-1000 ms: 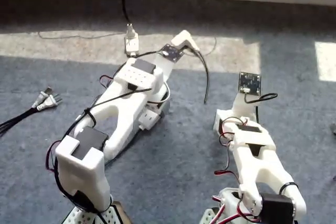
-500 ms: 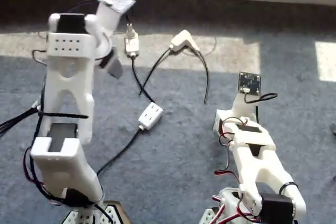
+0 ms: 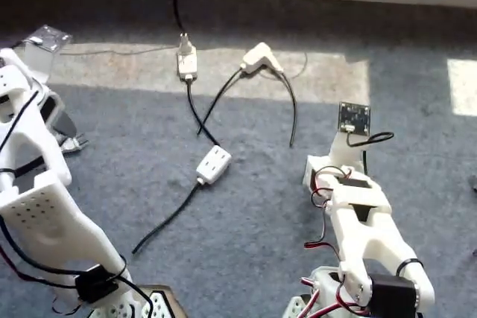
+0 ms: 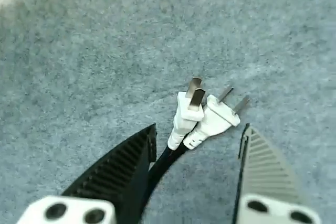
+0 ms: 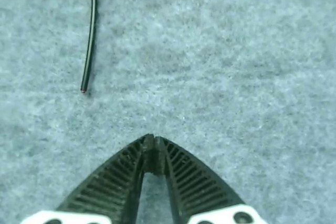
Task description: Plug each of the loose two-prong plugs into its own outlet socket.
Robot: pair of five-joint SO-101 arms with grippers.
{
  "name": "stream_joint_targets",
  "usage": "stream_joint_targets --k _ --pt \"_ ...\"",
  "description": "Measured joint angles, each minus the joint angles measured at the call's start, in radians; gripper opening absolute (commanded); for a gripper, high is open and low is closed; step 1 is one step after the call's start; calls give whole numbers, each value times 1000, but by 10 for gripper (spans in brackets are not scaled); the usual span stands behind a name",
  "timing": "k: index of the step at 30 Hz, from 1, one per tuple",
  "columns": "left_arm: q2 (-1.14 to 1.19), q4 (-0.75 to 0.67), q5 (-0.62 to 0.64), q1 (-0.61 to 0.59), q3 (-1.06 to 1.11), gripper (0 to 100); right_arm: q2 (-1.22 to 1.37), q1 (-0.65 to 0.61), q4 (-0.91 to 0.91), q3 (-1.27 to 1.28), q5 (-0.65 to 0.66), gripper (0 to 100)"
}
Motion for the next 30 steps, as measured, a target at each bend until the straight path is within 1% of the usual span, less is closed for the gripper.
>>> stream_joint_targets --k 5,11,14,18,30 --pt "81 -40 0 -5 0 268 0 0 0 0 0 8" --pt "117 -98 0 -12 0 267 0 0 0 0 0 8" --pt "129 -121 -49 -28 0 266 0 0 0 0 0 8" --pt "158 -130 -106 -38 -14 264 0 0 0 0 0 8" --pt "173 -132 -117 -38 -28 266 0 0 0 0 0 8"
